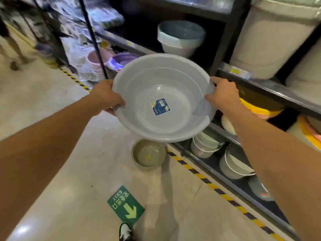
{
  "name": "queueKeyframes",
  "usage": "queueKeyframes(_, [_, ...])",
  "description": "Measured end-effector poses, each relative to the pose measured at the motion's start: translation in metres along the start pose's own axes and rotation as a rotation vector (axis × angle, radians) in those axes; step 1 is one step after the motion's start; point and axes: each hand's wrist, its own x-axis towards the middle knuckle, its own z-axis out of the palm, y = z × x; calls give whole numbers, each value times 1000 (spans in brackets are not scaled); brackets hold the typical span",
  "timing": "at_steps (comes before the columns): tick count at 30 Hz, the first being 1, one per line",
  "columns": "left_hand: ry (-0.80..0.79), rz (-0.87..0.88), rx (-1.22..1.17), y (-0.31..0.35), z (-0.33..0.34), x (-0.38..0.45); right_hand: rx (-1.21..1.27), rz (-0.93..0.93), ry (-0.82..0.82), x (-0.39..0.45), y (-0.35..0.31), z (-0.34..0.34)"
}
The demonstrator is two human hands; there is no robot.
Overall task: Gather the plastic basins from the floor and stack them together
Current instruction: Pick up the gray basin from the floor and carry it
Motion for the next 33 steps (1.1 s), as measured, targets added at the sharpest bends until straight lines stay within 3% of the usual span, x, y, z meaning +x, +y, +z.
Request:
queueKeyframes(4, [181, -112, -64, -65, -120, 3, -41, -238, -117, 26, -135, 67])
queueKeyframes(14, [517, -295, -217, -230, -344, -32, 42, -551, -288, 6, -439, 222])
queueKeyframes(23, [747, -464, -246, -338, -478, -42, 83, -755, -434, -27, -640, 346])
queueKeyframes(33, [923, -686, -315, -468, -589, 23, 83, -907, -631, -27, -824, 515])
